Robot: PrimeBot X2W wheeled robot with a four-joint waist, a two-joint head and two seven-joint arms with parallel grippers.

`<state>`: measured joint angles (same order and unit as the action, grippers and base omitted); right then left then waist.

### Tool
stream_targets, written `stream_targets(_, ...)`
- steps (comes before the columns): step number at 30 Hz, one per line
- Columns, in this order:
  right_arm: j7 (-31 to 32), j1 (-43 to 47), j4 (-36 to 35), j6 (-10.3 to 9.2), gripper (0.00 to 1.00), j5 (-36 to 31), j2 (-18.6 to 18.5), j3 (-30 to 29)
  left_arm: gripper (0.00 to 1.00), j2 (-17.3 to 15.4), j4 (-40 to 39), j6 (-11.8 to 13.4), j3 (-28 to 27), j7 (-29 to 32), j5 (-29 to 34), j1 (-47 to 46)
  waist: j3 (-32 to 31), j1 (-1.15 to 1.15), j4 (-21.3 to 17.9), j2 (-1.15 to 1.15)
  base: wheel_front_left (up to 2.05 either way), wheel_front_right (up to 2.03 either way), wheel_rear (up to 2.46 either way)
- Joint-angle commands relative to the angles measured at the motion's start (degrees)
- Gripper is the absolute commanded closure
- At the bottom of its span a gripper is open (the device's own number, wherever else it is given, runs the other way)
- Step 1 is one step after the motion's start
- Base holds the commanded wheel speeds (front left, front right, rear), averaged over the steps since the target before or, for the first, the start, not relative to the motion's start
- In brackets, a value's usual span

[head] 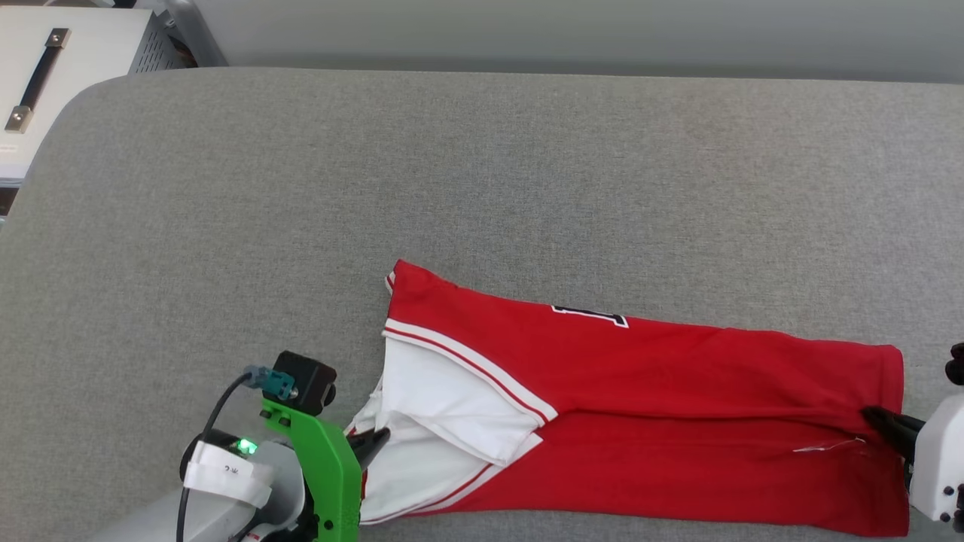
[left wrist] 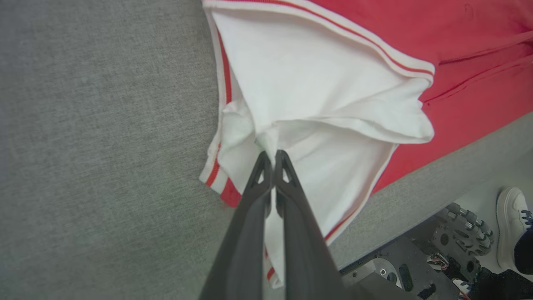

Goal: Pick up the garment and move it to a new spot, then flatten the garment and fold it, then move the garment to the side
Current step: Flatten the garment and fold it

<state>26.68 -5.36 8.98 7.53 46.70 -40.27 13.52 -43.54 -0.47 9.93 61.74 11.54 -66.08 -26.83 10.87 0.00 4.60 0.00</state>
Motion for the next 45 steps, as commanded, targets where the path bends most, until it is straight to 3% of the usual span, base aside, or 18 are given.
stream_targets(1, 0.27, 0.88, 0.02, -0.04, 1.00, -0.57, -0.61, 0.57, 1.00, 0.31, 0.34, -0.33, 0.34, 0.37, -0.08, 1.26, 0.09, 0.00, 0.05, 0.00, 0.00, 0.00, 0.00)
stream_targets(12, 0.62, 1.81, 2.60, -0.04, 1.00, -1.51, -0.38, 3.22, 1.00, 3.49, 5.20, -1.68, 2.69, 0.51, 1.53, 1.13, -0.25, 0.00, 0.21, 0.00, 0.00, 0.00, 0.00)
stream_targets(13, 0.53, 1.85, 2.97, -0.04, 0.63, -1.61, -0.23, 3.24, 0.72, 3.84, 5.70, -1.82, 2.92, 0.31, 1.91, 1.04, -0.42, 0.00, 0.25, 0.00, 0.00, 0.00, 0.00)
stream_targets(14, 0.57, 1.96, 3.54, -0.04, 0.00, -1.54, 0.11, 3.20, 0.00, 4.29, 6.38, -1.92, 3.18, 0.00, 2.37, 0.98, -0.75, 0.00, 0.33, 0.00, 0.00, 0.00, 0.00)
stream_targets(25, 2.16, 2.52, 1.33, -0.04, 0.00, 0.00, 0.27, 0.69, 0.00, 6.27, 8.25, -1.08, 1.04, -6.51, 3.02, 1.83, -3.53, 0.00, 0.54, 0.00, 0.00, 0.00, 0.00)
stream_targets(35, 9.60, 4.80, -1.63, -0.04, 0.00, -1.27, 5.06, -10.43, 0.00, 6.62, 5.45, 2.28, -6.46, -23.15, 5.97, 3.00, -3.10, 0.00, 1.31, 0.00, 0.00, 0.00, 0.00)
stream_targets(38, 11.86, 5.12, -2.03, -0.04, 0.00, -3.01, 7.31, -14.02, 0.00, 7.14, 6.14, 4.57, -9.52, -26.15, 11.38, 2.90, -2.52, 0.00, 1.78, 0.00, 0.00, 0.00, 0.00)
stream_targets(40, 12.64, 5.16, -1.90, -0.04, 0.00, -3.78, 9.12, -16.71, 0.00, 9.24, 4.94, 5.53, -14.96, -26.46, 15.08, 3.62, -2.06, 0.00, 2.23, 0.00, 0.00, 0.00, 0.00)
stream_targets(45, 14.54, 4.72, -1.14, -0.04, 0.00, -5.68, 12.95, -21.85, 0.00, 15.60, -0.94, 4.44, -30.58, -26.52, 32.68, 9.54, -0.82, 0.00, 3.01, 0.00, 0.00, 0.00, 0.00)
